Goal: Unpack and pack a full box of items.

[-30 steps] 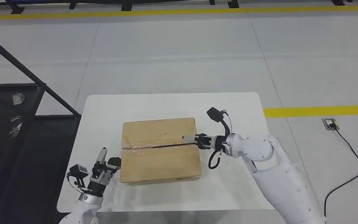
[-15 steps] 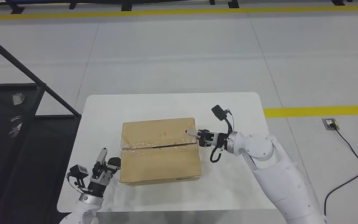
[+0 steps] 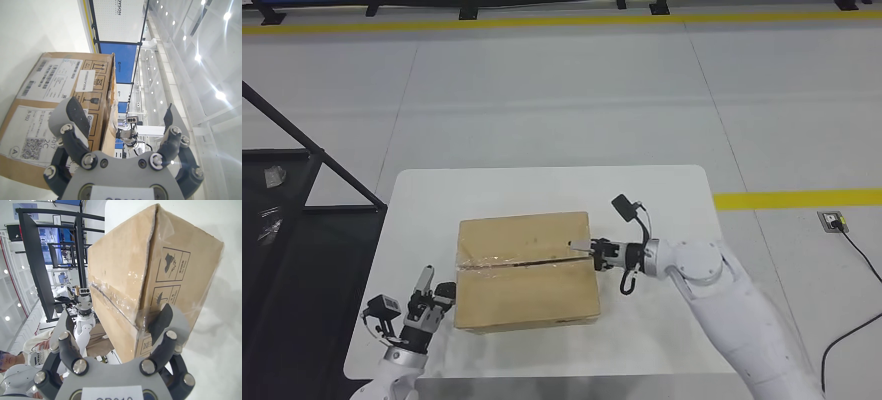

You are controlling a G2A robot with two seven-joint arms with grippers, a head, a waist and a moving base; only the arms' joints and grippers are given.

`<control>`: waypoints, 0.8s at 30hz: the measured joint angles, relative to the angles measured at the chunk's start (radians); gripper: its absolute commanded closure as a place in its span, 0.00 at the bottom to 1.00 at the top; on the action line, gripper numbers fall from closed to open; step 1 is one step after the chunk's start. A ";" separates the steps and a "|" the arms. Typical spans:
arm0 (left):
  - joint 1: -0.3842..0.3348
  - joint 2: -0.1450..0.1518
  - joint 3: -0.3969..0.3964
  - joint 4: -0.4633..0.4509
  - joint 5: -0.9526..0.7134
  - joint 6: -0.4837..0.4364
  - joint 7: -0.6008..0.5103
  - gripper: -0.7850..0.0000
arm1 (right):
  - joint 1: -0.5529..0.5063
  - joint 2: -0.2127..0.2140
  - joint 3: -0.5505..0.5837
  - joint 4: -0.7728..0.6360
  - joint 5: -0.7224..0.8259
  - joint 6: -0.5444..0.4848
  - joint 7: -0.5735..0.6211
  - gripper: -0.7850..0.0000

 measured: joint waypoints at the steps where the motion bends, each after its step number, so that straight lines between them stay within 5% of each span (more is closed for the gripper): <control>1: 0.001 0.000 0.001 -0.001 0.000 0.000 0.000 0.00 | 0.009 -0.003 -0.006 0.016 0.003 -0.002 -0.002 0.00; 7: 0.003 0.001 0.001 -0.006 0.000 -0.001 -0.004 0.00 | 0.018 -0.001 0.029 0.029 0.022 -0.043 -0.082 0.00; 12: 0.006 0.002 -0.002 -0.010 -0.005 0.001 -0.005 0.00 | -0.126 0.030 0.163 -0.184 0.066 -0.170 -0.192 0.00; 16: 0.005 0.002 0.000 -0.010 -0.003 0.002 -0.008 0.00 | -0.205 0.040 0.186 -0.345 0.084 -0.193 -0.149 0.00; 24: 0.003 0.004 -0.022 -0.001 -0.026 0.001 0.001 0.00 | -0.015 0.000 0.009 -0.126 0.139 -0.108 -0.033 0.00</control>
